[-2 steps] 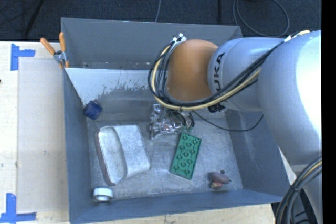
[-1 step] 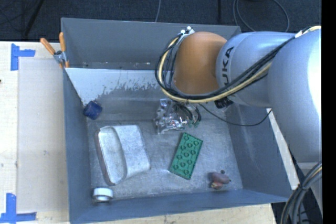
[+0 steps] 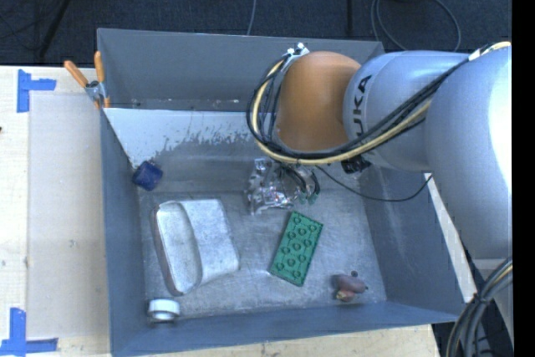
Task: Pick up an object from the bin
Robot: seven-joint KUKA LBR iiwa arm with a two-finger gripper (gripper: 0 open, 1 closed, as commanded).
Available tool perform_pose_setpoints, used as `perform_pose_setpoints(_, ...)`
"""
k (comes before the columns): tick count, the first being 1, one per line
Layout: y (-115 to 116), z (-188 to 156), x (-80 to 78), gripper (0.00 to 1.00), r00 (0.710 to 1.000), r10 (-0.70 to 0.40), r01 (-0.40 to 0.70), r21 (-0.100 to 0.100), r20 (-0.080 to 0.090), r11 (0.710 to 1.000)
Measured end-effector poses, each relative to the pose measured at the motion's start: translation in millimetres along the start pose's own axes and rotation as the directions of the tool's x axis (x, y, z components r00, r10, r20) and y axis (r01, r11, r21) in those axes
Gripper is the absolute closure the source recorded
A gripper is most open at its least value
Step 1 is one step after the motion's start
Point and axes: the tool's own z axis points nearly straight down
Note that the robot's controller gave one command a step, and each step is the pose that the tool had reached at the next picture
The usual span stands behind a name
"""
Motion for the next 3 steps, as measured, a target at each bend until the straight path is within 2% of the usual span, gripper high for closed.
perform_pose_setpoints(3, -0.3, 0.0, 0.0, 1.0, 1.0, 0.002, -0.002, 0.0, 0.0, 1.0)
